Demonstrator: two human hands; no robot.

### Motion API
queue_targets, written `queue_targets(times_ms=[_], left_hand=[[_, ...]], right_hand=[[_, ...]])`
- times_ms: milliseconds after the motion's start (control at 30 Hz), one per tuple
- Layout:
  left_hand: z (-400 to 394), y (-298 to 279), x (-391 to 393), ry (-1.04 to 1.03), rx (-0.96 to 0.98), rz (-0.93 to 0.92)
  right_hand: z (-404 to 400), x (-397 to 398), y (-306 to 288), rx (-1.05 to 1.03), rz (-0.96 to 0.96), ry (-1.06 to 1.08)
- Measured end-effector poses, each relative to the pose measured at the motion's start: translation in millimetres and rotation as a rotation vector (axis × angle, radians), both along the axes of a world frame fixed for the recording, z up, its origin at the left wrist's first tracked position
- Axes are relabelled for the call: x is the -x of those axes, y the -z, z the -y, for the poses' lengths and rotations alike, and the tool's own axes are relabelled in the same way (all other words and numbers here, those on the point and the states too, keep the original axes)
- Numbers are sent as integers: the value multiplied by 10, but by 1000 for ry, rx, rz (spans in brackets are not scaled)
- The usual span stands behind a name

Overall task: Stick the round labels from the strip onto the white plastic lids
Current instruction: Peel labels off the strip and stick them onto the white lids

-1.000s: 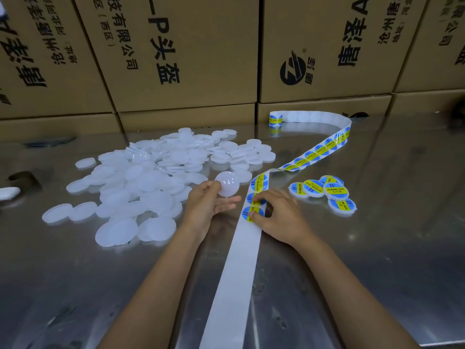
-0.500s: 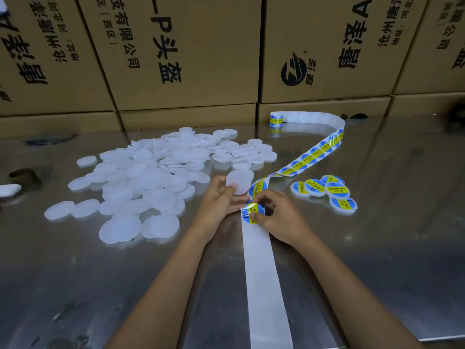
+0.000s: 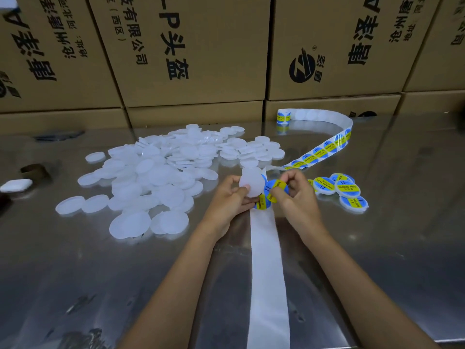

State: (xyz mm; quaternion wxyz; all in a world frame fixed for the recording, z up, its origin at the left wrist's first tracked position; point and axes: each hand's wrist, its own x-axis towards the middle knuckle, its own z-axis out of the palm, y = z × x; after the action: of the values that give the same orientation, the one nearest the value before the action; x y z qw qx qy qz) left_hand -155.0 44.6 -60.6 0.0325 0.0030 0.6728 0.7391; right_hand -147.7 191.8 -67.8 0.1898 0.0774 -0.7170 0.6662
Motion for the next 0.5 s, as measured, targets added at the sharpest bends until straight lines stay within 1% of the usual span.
queue_targets(times_ms=[100, 167, 300, 400, 500], left_hand=[[-4, 5, -2, -18, -10, 3], [1, -8, -12, 3, -75, -3], [25, -35, -26, 72, -235, 7], [28, -51, -20, 118, -260, 44], [15, -77, -28, 164, -322, 103]], right_hand=[[-20, -1, -47, 104, -21, 5], [-25, -1, -57, 124, -28, -16], [-5, -1, -40, 111, -22, -28], [4, 21, -40, 84, -20, -13], [13, 33, -24, 8, -37, -3]])
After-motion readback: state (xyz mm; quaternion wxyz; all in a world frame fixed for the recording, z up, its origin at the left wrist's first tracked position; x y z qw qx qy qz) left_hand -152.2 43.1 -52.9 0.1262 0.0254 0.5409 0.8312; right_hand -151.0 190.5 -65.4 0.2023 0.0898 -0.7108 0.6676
